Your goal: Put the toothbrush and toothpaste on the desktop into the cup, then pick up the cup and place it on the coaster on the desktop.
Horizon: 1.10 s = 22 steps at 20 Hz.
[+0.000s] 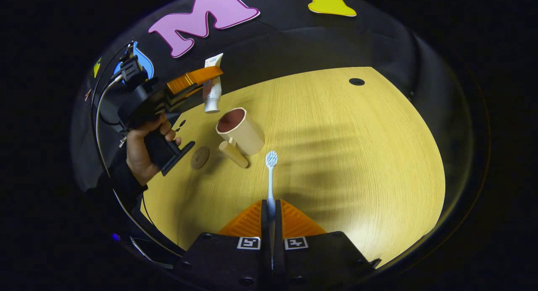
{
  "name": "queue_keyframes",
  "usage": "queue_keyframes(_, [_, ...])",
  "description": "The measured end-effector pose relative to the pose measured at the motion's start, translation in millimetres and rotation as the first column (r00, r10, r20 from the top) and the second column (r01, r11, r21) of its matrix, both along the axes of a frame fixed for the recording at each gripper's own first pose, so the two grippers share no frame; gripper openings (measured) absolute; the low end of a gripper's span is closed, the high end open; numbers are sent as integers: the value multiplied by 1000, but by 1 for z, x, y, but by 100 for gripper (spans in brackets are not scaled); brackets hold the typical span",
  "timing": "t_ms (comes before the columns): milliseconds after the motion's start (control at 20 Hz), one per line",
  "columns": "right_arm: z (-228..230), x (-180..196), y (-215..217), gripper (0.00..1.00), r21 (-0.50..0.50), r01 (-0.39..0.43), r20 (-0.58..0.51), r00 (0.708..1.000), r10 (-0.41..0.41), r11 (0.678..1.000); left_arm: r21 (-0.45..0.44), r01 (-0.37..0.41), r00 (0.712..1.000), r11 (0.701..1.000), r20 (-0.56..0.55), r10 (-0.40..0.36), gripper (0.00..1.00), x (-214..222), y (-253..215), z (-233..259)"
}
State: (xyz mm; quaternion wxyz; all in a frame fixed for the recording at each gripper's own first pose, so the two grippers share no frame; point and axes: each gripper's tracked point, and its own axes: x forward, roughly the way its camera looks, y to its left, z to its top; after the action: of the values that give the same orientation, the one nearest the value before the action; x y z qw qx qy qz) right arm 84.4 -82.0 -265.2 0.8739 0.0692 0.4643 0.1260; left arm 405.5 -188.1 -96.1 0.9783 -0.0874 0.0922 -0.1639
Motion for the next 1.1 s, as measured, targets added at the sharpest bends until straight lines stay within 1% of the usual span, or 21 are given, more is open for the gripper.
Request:
queue_keyframes(50, [-4,2,-3,6,-16,-2,-1,1000,2,1000,4,3,1000,1000,2,-3,18,4,-1,-7])
queue_keyframes(100, [-1,1,-3,6,-21,-2,-1,1000,2,1000,16,5,1000,1000,8,-5,23,7,-1,-12])
queue_keyframes(250, [7,2,0,6,-5,9,-4,1000,-9,1000,42,8,1000,999,11,-9,24,7,3,-28])
queue_keyframes(400, [14,8,0,6,-12,5,15,1000,-5,1000,73,17,1000,997,19,-18,24,3,1,-38])
queue_keyframes(500, [13,13,4,6,-12,-3,16,1000,3,1000,88,7,1000,996,1,-7,28,-3,3,-49])
queue_keyframes(550, [12,13,6,6,-16,-11,13,1000,11,1000,89,5,1000,996,-9,-4,34,-6,3,-55])
queue_keyframes(600, [12,16,7,6,-23,-16,15,1000,16,1000,96,3,1000,995,-20,-1,31,-10,4,-60])
queue_keyframes(650, [12,18,7,6,-24,-19,19,1000,20,1000,106,-4,1000,994,-22,6,38,-13,7,-63])
queue_keyframes(700, [10,22,10,6,-21,-18,25,1000,19,1000,127,-22,999,992,-21,25,35,-14,12,-63])
queue_keyframes(750, [12,25,12,6,-13,-15,28,999,16,1000,138,-13,999,990,-42,19,50,-16,12,-71])
queue_keyframes(800, [14,30,15,6,-4,-11,32,999,11,1000,140,-10,999,990,-51,17,44,-21,12,-69])
queue_keyframes(850, [14,37,19,6,4,-7,42,999,7,1000,144,-14,998,989,-57,22,67,-29,17,-67])
queue_keyframes(900, [18,44,23,6,13,-4,55,998,4,1000,146,-19,998,989,-59,28,72,-37,22,-65])
queue_keyframes(950, [24,46,25,6,23,-4,73,997,2,1000,152,-33,997,988,-59,42,80,-47,28,-63])
queue_keyframes(1000, [31,51,28,6,32,-8,96,995,5,999,158,-45,997,986,-56,54,94,-60,34,-59])
queue_keyframes(1050, [40,59,33,6,42,-13,123,992,8,999,163,-54,997,985,-54,64,97,-75,39,-54])
queue_keyframes(1100, [48,69,38,6,53,-19,153,988,11,998,170,-65,996,983,-56,75,97,-91,46,-52])
